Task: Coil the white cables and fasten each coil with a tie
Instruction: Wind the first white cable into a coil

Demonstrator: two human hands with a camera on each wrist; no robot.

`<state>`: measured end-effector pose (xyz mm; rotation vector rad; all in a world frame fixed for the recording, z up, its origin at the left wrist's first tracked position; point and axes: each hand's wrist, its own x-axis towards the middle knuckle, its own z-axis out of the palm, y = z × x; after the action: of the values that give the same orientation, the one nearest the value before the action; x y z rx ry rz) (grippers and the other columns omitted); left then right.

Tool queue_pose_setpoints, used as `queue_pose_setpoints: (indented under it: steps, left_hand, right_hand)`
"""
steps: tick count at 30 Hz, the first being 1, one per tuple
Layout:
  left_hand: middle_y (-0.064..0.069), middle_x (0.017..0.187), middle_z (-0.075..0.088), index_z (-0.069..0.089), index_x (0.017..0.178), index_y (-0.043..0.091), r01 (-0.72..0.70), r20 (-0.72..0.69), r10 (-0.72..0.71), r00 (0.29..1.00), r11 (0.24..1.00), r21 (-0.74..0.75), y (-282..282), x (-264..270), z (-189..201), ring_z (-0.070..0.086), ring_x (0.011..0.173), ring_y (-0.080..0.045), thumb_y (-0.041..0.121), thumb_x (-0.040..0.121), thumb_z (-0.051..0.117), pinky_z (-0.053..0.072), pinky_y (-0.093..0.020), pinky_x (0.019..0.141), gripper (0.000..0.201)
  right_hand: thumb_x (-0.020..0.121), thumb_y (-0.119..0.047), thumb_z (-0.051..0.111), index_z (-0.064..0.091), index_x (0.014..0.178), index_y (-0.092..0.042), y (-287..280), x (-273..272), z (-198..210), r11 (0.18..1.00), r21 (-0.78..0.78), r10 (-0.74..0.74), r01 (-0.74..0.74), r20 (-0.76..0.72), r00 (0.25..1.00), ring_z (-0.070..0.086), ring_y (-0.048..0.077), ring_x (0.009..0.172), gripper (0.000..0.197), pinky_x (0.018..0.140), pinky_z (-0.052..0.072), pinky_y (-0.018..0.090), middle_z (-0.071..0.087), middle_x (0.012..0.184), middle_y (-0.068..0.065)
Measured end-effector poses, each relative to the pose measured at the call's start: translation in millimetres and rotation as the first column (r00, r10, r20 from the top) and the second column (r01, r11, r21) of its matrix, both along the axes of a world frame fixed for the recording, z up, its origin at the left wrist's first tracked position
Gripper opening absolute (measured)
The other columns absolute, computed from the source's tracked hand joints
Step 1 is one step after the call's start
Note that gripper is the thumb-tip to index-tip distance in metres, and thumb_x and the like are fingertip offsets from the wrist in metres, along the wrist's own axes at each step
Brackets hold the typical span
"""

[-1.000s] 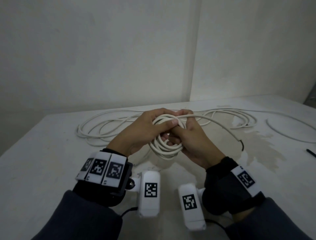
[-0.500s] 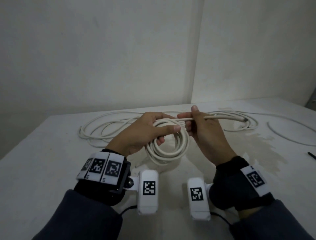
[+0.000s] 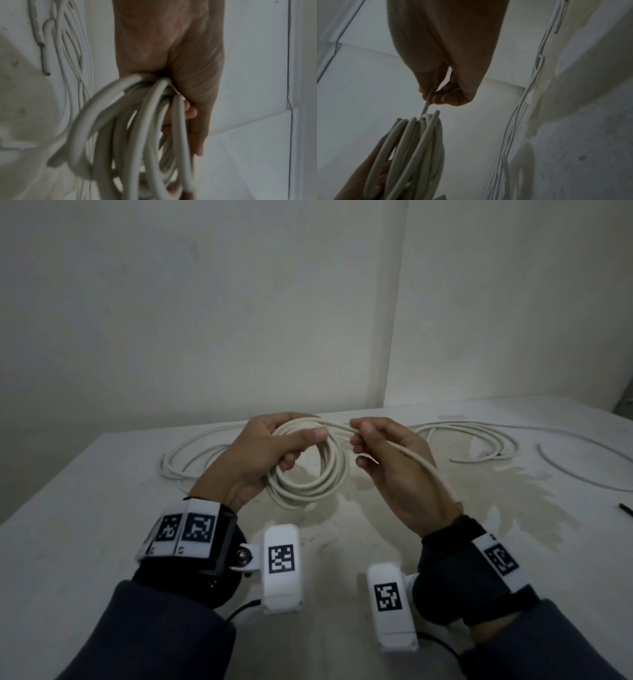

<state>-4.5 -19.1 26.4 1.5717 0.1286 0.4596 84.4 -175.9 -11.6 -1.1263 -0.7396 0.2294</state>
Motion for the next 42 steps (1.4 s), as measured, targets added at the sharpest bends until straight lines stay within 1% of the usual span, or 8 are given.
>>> queue_pose_setpoints:
  steps: [4, 8, 16, 19, 25, 31, 36, 42]
  left_hand:
    - [0.006, 0.053, 0.045, 0.068, 0.091, 0.005, -0.107, 0.051, 0.117, 0.992, 0.982, -0.157, 5.8, 1.2, 1.7, 0.031, 0.038, -0.001, 0.006, 0.084, 0.065, 0.026, -0.011, 0.037, 0.007]
    - [0.007, 0.052, 0.039, 0.07, 0.087, 0.009, -0.183, 0.076, 0.203, 0.976, 0.959, -0.215, 4.1, 1.6, 1.2, 0.027, 0.039, -0.002, 0.011, 0.083, 0.068, 0.024, -0.013, 0.037, 0.004]
    - [0.011, 0.042, 0.045, 0.071, 0.074, 0.013, -0.307, 0.157, 0.314, 0.936, 0.949, -0.067, -11.1, 1.7, 6.2, 0.028, 0.038, -0.006, 0.018, 0.077, 0.077, 0.027, -0.015, 0.038, 0.008]
    - [0.011, 0.042, 0.044, 0.071, 0.075, 0.013, -0.35, 0.184, 0.359, 0.915, 0.933, -0.078, -11.7, 2.8, 5.7, 0.028, 0.038, -0.007, 0.02, 0.076, 0.078, 0.027, -0.016, 0.038, 0.01]
    - [0.012, 0.042, 0.042, 0.065, 0.072, 0.013, -0.383, 0.156, 0.417, 0.895, 0.9, -0.205, -16.3, 7.9, 0.2, 0.03, 0.037, -0.006, 0.022, 0.078, 0.077, 0.03, -0.016, 0.038, 0.017]
    - [0.011, 0.046, 0.043, 0.066, 0.072, 0.016, -0.349, 0.167, 0.395, 0.903, 0.904, -0.248, -21.4, 10.4, -0.7, 0.03, 0.04, -0.005, 0.022, 0.08, 0.075, 0.031, -0.015, 0.039, 0.014]
    - [0.007, 0.05, 0.035, 0.06, 0.06, 0.018, -0.334, 0.147, 0.412, 0.899, 0.863, -0.378, -26.7, 14.4, -6.0, 0.029, 0.041, -0.005, 0.024, 0.082, 0.074, 0.029, -0.017, 0.041, 0.026]
    - [0.008, 0.05, 0.043, 0.063, 0.076, 0.013, -0.344, 0.137, 0.42, 0.897, 0.859, -0.379, -32.0, 19.3, -10.9, 0.038, 0.044, -0.005, 0.032, 0.086, 0.068, 0.038, -0.018, 0.044, 0.022]
  right_hand:
    - [0.091, 0.008, 0.051, 0.073, 0.105, -0.028, -4.1, 1.3, -1.9, 0.984, -0.092, 0.159, -0.153, 0.063, 0.985, 0.063, 0.008, 0.091, 0.044, 0.075, 0.049, 0.021, 0.071, 0.108, -0.003]
    - [0.089, 0.011, 0.035, 0.071, 0.112, -0.013, -0.2, -2.5, 3.2, 0.972, -0.06, 0.223, -0.226, -0.061, 0.973, 0.06, 0.012, 0.096, 0.049, 0.073, 0.049, 0.022, 0.066, 0.124, 0.002]
    - [0.091, 0.002, 0.057, 0.064, 0.116, -0.012, 5.8, -6.6, -2.1, 0.996, -0.008, -0.087, 0.087, 0.01, 0.996, 0.065, 0.01, 0.072, 0.03, 0.064, 0.053, 0.021, 0.074, 0.102, 0.002]
    - [0.087, 0.0, 0.063, 0.07, 0.11, -0.009, 8.2, -7.4, -3.6, 0.991, -0.031, -0.132, 0.134, 0.051, 0.99, 0.068, 0.011, 0.079, 0.025, 0.065, 0.054, 0.022, 0.075, 0.099, 0.002]
    - [0.088, -0.004, 0.063, 0.07, 0.109, -0.006, 13.3, -10.4, -6.6, 0.999, -0.051, -0.009, 0.008, -0.009, 1.0, 0.07, 0.016, 0.099, 0.022, 0.079, 0.057, 0.03, 0.074, 0.104, 0.005]
    - [0.066, 0.001, 0.069, 0.066, 0.07, -0.008, 11.5, -7.8, -6.9, 0.977, 0.095, 0.21, -0.189, -0.352, 0.912, 0.07, 0.017, 0.073, 0.009, 0.067, 0.057, 0.024, 0.071, 0.074, 0.009]
    - [0.078, -0.011, 0.064, 0.065, 0.096, -0.006, 10.7, -7.7, -6.3, 0.943, 0.086, 0.325, -0.322, -0.447, 0.833, 0.068, 0.011, 0.078, 0.019, 0.069, 0.055, 0.018, 0.07, 0.088, 0.005]
    - [0.082, -0.03, 0.061, 0.065, 0.103, -0.011, 12.9, -14.0, -6.6, 0.913, 0.043, 0.379, -0.405, -0.451, 0.808, 0.059, 0.018, 0.092, 0.029, 0.085, 0.046, 0.031, 0.065, 0.097, 0.007]
